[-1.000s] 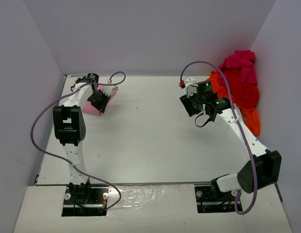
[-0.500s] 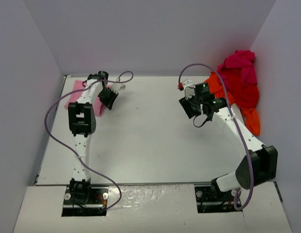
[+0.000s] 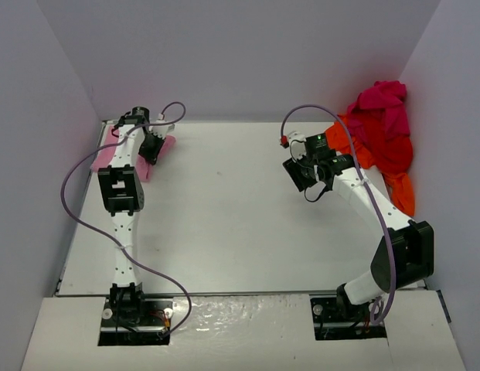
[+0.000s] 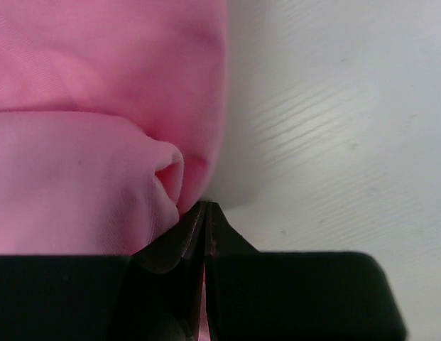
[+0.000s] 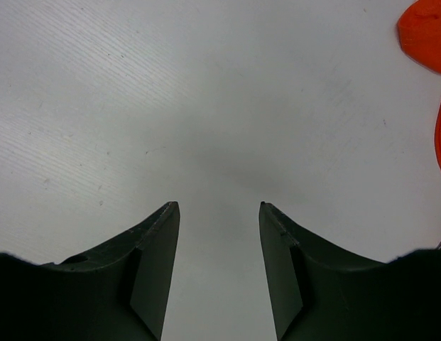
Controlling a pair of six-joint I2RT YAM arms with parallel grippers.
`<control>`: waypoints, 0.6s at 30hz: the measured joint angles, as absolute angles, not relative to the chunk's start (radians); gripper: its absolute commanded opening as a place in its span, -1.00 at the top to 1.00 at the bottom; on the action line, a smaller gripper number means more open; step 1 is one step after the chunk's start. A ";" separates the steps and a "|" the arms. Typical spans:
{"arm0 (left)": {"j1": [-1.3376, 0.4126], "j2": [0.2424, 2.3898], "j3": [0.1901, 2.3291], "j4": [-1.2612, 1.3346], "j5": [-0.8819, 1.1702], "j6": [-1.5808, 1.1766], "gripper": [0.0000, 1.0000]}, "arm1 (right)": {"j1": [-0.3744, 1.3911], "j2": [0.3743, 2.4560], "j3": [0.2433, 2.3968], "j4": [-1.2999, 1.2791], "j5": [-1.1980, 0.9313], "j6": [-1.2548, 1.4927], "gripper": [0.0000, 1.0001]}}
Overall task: Fold and stack the t-shirts
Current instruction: Neatly place the folded tshirt to the corner
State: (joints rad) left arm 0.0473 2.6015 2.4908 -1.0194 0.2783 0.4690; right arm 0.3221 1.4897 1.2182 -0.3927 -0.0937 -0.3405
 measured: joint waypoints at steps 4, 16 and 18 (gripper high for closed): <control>0.079 2.607 2.500 -1.006 0.224 0.465 1.00 | 0.322 1.493 1.218 -0.393 -0.094 -0.341 0.08; 0.139 2.686 2.628 -0.936 0.115 0.417 1.00 | 0.322 1.540 1.234 -0.389 -0.094 -0.341 0.09; 0.132 2.707 2.660 -0.928 0.091 0.412 1.00 | 0.322 1.550 1.236 -0.388 -0.094 -0.341 0.09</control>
State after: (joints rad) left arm 0.1322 2.7070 2.6603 -0.9278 0.0908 0.4123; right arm 0.3222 1.5495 1.2358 -0.3881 -0.0937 -0.3408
